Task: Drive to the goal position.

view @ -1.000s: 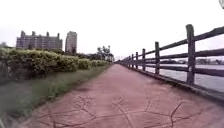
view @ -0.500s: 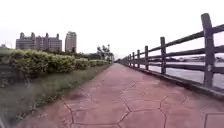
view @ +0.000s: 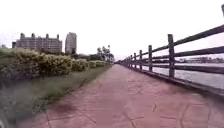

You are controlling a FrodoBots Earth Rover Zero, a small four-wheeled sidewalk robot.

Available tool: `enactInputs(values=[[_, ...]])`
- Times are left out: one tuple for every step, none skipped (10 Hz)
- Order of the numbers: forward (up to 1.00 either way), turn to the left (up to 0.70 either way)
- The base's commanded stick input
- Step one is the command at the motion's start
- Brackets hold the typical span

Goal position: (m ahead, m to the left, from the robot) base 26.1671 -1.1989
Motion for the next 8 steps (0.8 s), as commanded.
enactInputs(values=[[1.0,0.0],[1.0,0.0],[1.0,0.0],[1.0,0.0],[1.0,0.0],[1.0,0.0],[1.0,0.0],[1.0,0.0]])
